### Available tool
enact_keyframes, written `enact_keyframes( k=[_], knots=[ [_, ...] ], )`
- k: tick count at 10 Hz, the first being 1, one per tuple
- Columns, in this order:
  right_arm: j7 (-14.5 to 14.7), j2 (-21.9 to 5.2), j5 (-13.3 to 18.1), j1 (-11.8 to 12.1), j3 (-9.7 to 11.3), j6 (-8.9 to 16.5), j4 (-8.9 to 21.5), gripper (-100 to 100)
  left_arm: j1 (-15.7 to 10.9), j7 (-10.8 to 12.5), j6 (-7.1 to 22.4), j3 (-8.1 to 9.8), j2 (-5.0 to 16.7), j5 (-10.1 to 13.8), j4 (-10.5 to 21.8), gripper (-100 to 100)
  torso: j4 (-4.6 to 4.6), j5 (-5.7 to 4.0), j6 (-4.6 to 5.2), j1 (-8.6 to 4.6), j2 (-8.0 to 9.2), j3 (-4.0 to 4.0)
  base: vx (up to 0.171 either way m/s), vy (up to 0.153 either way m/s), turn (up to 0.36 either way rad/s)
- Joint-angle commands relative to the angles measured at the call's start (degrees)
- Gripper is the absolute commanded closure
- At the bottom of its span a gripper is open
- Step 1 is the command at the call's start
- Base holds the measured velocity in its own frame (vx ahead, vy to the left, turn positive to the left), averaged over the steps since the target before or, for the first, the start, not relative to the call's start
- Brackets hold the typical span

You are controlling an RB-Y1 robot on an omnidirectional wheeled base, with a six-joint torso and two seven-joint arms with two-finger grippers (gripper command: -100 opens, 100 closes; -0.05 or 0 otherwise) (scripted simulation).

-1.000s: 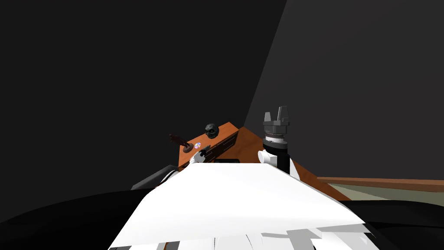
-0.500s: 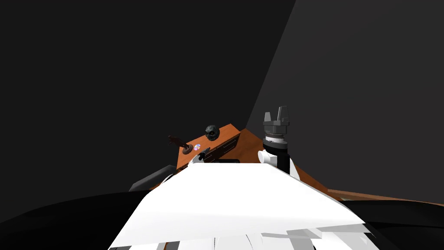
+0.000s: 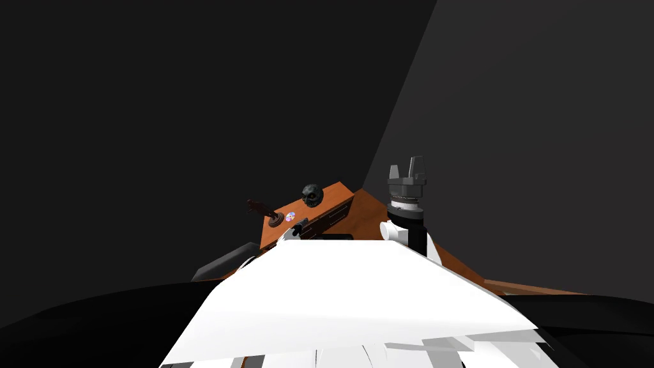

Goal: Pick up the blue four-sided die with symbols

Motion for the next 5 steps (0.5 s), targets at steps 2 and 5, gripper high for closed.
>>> enact_keyframes(
  k=[2,5],
  knots=[
    [0.00,0.00,0.00,0.00,0.00,0.00,0.00,0,0.00,0.00,0.01,0.00,0.00,0.00,0.00,0,0.00,0.00,0.00,0.00,0.00,0.00,0.000,0.000,0.000],
    [0.00,0.00,0.00,-0.01,0.00,0.00,0.00,0,-2.19,1.16,3.75,-1.29,0.13,1.43,-0.87,100,0.07,0.03,0.02,0.18,0.31,0.18,-0.090,0.046,-0.132]
  ],
)
